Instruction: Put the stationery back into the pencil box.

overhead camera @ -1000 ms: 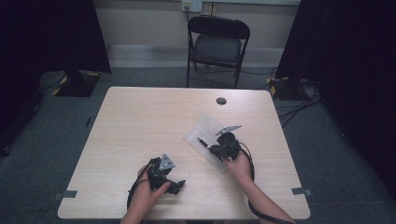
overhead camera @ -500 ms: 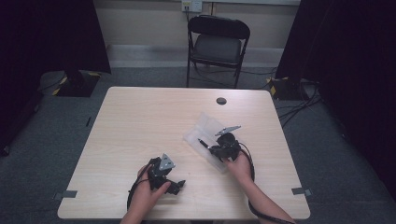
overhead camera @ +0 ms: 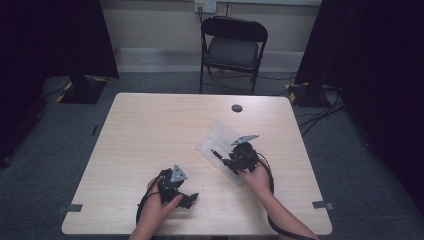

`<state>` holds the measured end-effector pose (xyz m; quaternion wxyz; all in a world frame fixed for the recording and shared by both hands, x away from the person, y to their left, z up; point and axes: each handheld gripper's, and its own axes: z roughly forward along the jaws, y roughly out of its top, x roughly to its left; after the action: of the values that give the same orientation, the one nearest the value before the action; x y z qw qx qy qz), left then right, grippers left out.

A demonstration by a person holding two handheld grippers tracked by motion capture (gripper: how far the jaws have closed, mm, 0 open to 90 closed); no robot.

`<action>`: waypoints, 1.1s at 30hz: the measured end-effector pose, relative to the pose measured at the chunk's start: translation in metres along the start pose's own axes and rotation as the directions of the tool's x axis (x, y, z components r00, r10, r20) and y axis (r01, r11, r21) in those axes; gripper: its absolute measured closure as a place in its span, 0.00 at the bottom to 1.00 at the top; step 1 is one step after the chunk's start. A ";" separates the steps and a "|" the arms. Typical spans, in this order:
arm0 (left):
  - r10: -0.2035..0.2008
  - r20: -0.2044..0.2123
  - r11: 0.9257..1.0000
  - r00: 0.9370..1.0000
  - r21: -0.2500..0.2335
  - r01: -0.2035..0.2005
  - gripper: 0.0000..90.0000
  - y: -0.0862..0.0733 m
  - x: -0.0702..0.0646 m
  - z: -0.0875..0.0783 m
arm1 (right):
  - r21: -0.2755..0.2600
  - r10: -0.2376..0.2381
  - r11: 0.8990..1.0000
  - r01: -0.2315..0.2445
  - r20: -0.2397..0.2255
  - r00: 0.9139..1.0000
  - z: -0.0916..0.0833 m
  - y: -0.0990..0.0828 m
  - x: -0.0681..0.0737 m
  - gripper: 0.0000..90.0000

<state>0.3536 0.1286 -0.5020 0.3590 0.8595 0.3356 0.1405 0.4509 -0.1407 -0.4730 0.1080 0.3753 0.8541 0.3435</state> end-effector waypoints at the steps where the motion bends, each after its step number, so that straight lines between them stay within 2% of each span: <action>1: -0.001 0.000 1.000 1.000 -0.001 0.001 0.00 0.000 0.000 0.000 | -0.002 0.003 1.000 -0.003 -0.008 1.000 -0.001 0.001 0.001 0.59; 4: -0.001 0.000 1.000 1.000 0.000 0.001 0.00 0.000 0.000 0.000 | -0.007 -0.012 1.000 0.012 -0.010 1.000 -0.003 0.002 0.002 0.54; 8: -0.001 0.000 1.000 1.000 -0.001 0.001 0.00 0.000 0.000 0.000 | -0.015 -0.036 0.999 0.036 -0.039 0.999 -0.008 0.006 0.009 0.43; 10: 0.000 0.000 1.000 1.000 0.000 0.000 0.00 0.000 0.000 0.000 | -0.021 -0.046 0.999 0.045 -0.037 0.998 -0.008 0.007 0.011 0.38; 15: -0.001 0.000 1.000 1.000 0.000 0.001 0.00 0.000 0.000 0.000 | -0.025 -0.039 0.999 0.038 -0.058 0.998 -0.010 0.009 0.013 0.25; 20: -0.002 0.000 1.000 1.000 -0.001 0.002 0.00 0.000 0.000 0.000 | -0.043 -0.055 0.998 0.052 -0.068 0.996 -0.014 0.008 0.015 0.23; 25: -0.001 0.001 1.000 1.000 0.000 0.001 0.00 0.000 0.000 0.000 | -0.065 -0.070 0.996 0.063 -0.102 0.992 -0.021 0.006 0.019 0.23; 33: -0.002 0.001 1.000 1.000 0.003 0.002 0.00 0.000 0.000 0.000 | -0.065 -0.077 0.996 0.068 -0.148 0.986 -0.032 0.000 0.025 0.18</action>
<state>0.3538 0.1283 -0.5017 0.3582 0.8596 0.3367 0.1391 0.4197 -0.1389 -0.4474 0.0668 0.3134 0.8624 0.3919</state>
